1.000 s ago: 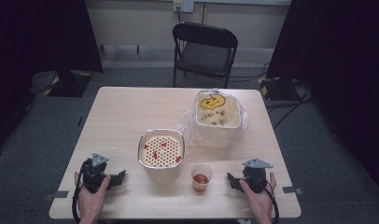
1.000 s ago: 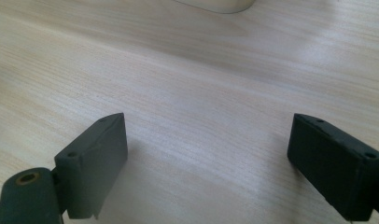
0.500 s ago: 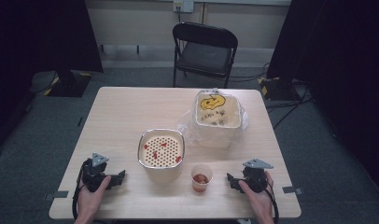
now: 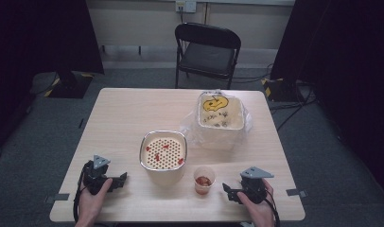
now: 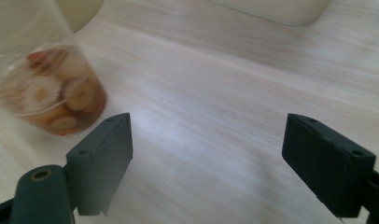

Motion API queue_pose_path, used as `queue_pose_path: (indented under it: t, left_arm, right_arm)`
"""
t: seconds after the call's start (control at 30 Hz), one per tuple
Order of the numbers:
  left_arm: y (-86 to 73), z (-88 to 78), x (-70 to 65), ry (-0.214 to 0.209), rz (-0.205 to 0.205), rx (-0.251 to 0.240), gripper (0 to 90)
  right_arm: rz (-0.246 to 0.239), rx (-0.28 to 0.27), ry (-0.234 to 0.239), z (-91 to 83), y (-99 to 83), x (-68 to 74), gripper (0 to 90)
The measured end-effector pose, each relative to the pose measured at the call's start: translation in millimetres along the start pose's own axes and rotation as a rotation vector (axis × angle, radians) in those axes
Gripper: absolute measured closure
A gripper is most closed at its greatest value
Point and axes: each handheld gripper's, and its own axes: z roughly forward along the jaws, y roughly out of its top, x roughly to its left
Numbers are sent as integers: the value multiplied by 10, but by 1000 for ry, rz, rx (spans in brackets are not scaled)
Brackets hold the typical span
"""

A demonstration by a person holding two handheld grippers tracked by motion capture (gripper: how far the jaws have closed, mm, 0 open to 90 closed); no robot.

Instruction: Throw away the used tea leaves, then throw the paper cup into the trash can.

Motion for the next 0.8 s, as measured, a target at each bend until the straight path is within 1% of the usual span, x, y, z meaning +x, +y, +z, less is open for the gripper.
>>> queue_pose_path:
  t: [0.1, 0.17, 0.2, 0.27, 0.3, 0.4, 0.47, 0.5, 0.53, 0.63, 0.73, 0.8]
  left_arm:
    - [0, 0, 0, 0, 0, 0, 0]
    - [0, 0, 0, 0, 0, 0, 0]
    - [0, 0, 0, 0, 0, 0, 0]
    - [0, 0, 0, -1, 0, 0, 0]
    - [0, 0, 0, 0, 0, 0, 0]
    - [0, 0, 0, 0, 0, 0, 0]
    - [0, 0, 0, 0, 0, 0, 0]
    - [0, 0, 0, 0, 0, 0, 0]
    - [0, 0, 0, 0, 0, 0, 0]
    - [0, 0, 0, 0, 0, 0, 0]
    - [0, 0, 0, 0, 0, 0, 0]
    - [0, 0, 0, 0, 0, 0, 0]
  right_arm:
    - [-5, 1, 16, -17, -5, 46, 177]
    - [-31, 8, 46, -38, -13, 133, 177]
    - [-44, 9, 52, -47, -10, 159, 178]
    - [-50, 9, 57, -55, -7, 178, 178]
    - [-59, 6, 75, -72, 3, 234, 187]
    - [-73, 14, 104, -73, 3, 313, 191]
    - [-92, 18, 127, -69, 0, 371, 195]
    - [-92, 18, 127, -69, 0, 371, 195]
    - [-102, 14, 151, -65, 10, 429, 206]
    - [-119, 8, 177, -53, 24, 496, 215]
    - [-129, 3, 186, -42, 33, 530, 210]
    - [-133, -10, 197, -6, 74, 569, 211]
